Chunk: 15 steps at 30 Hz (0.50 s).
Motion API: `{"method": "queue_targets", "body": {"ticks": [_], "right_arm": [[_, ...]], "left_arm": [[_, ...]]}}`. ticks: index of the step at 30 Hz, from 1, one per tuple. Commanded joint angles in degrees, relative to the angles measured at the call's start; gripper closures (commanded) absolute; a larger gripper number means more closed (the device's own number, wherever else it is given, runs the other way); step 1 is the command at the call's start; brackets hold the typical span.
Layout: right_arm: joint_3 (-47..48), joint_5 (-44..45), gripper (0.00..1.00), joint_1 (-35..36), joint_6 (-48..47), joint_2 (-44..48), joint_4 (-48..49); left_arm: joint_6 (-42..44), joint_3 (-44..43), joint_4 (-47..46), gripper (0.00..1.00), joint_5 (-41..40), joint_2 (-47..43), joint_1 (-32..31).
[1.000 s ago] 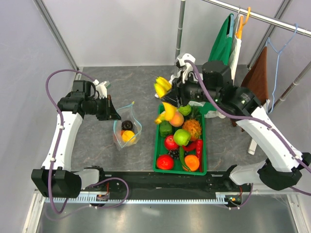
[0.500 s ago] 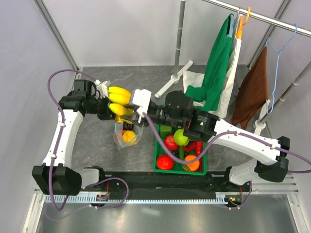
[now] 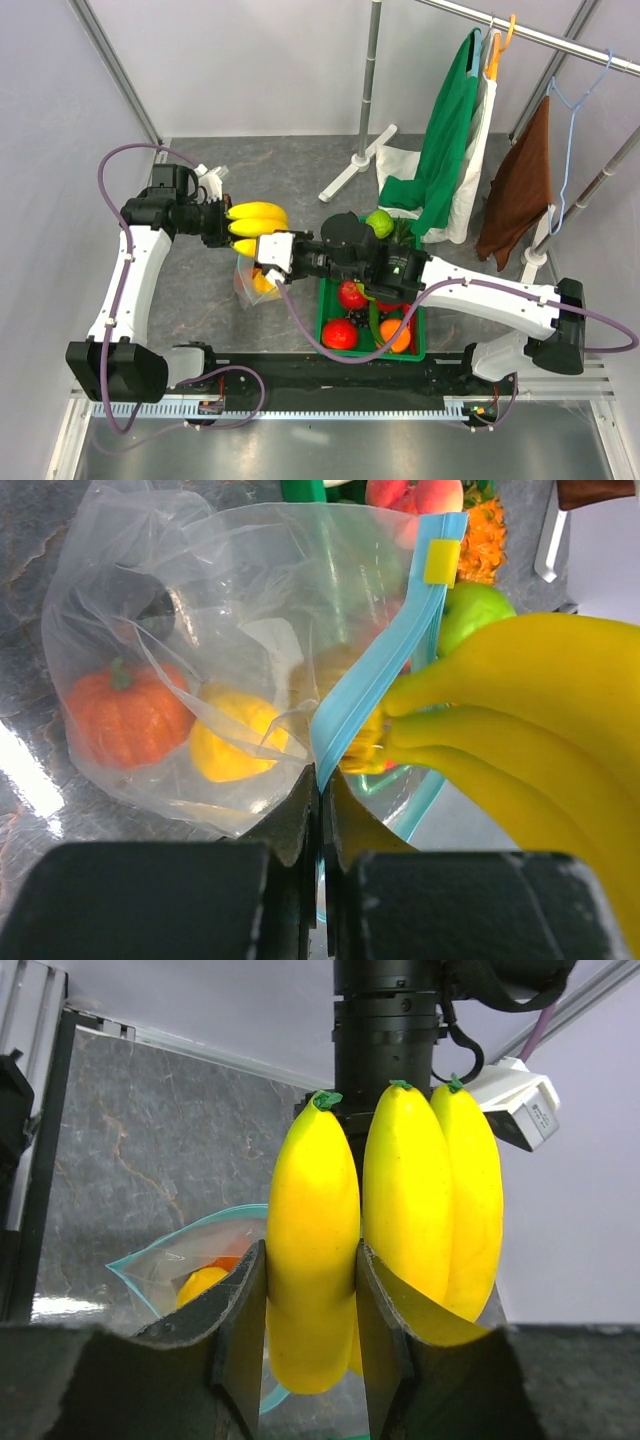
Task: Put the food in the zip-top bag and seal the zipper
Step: Place the fake fruit in the zipper food storage bag.
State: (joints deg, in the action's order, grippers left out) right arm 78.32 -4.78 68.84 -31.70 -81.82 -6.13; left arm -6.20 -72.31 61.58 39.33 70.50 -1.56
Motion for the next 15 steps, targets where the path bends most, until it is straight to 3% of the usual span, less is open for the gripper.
{"method": "queue_targets", "body": {"ticks": [1,5,10,13,15], "right_arm": [[-6.3,2.3,1.00,1.3,-9.2,1.0,12.2],[-15.6,2.9,1.00,1.5,-18.4,0.2,22.6],[-20.4,2.8,1.00,1.5,-27.5,-2.2,33.7],[-21.6,1.2,0.90,1.4,-29.7,-3.5,35.7],[-22.3,0.6,0.76,1.3,-29.6,-4.0,38.2]], "left_arm": [[-2.2,0.1,-1.2,0.98,4.9,-0.9,0.3],[-2.1,-0.1,-0.8,0.98,7.9,-0.6,0.6],[-2.0,0.1,-0.5,0.98,11.6,0.1,0.9],[-1.6,0.0,0.1,0.98,12.8,0.6,1.1],[-1.4,-0.1,0.4,0.98,13.3,0.8,1.4]]}}
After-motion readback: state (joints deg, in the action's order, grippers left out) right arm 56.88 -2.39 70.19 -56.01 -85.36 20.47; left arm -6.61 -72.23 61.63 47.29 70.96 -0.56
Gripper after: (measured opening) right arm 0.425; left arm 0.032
